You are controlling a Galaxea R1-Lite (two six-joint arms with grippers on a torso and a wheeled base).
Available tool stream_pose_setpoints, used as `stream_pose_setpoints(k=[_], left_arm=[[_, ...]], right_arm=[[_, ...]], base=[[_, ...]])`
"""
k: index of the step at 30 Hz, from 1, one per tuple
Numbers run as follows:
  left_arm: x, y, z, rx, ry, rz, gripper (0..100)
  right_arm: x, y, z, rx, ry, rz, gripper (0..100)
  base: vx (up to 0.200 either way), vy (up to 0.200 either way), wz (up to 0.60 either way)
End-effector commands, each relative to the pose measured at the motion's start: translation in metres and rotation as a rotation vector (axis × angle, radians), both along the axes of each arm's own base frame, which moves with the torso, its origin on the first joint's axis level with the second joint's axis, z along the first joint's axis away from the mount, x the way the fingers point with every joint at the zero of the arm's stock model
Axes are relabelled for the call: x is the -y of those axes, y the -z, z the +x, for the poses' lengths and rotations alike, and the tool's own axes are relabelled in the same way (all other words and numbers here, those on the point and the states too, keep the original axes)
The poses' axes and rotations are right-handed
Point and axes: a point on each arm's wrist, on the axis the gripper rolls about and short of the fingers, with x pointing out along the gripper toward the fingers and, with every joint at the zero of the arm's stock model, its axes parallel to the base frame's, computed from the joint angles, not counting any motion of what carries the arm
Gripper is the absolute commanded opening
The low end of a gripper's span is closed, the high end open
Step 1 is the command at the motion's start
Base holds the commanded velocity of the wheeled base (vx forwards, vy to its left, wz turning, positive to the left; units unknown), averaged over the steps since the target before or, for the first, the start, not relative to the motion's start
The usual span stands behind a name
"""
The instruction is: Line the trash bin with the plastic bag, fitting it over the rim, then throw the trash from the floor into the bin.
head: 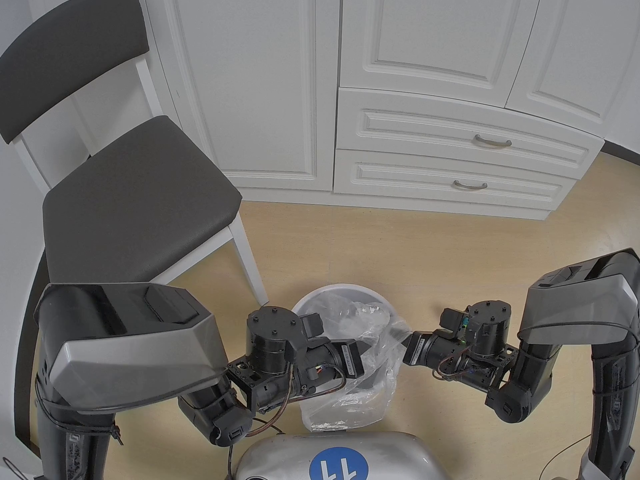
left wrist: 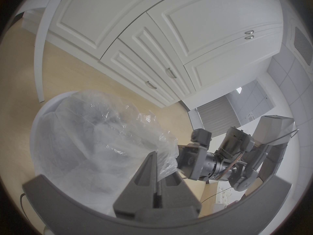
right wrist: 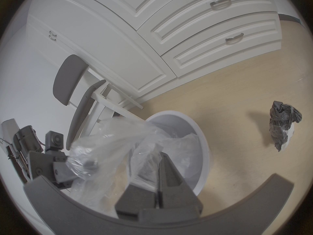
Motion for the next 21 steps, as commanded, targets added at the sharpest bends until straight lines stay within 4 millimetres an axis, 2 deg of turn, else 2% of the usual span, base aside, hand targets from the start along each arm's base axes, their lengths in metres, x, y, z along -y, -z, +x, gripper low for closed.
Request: stream_pose_setpoints(k=[1,2,11,17,21], left_arm=[[-0.007,0.002,0.015,-0.011,-0.041,0.004,0],[-0.013,0.002,0.023,-0.014,-0.065,0.005,0],[-0.027,0.002,0.044,-0.015,-0.127,0.006,0],[-0.038,0.001,0.055,-0.011,-0.171,0.004,0],[-0.033,0.001,0.05,-0.011,-0.158,0.008,0]], right_arm=[[0.004,-0.007,0.004,0.031,0.015,0.016,0],[0.007,-0.014,0.005,0.053,0.026,0.025,0],[0.022,-0.037,0.014,0.124,0.076,0.058,0],[0.031,-0.035,0.023,0.128,0.101,0.057,0],[0.044,-0.034,0.037,0.15,0.149,0.061,0]], base=[[0.0,0.0,0.0],[0.0,0.0,0.0],[0.0,0.0,0.0],[0.0,0.0,0.0],[0.0,0.0,0.0]])
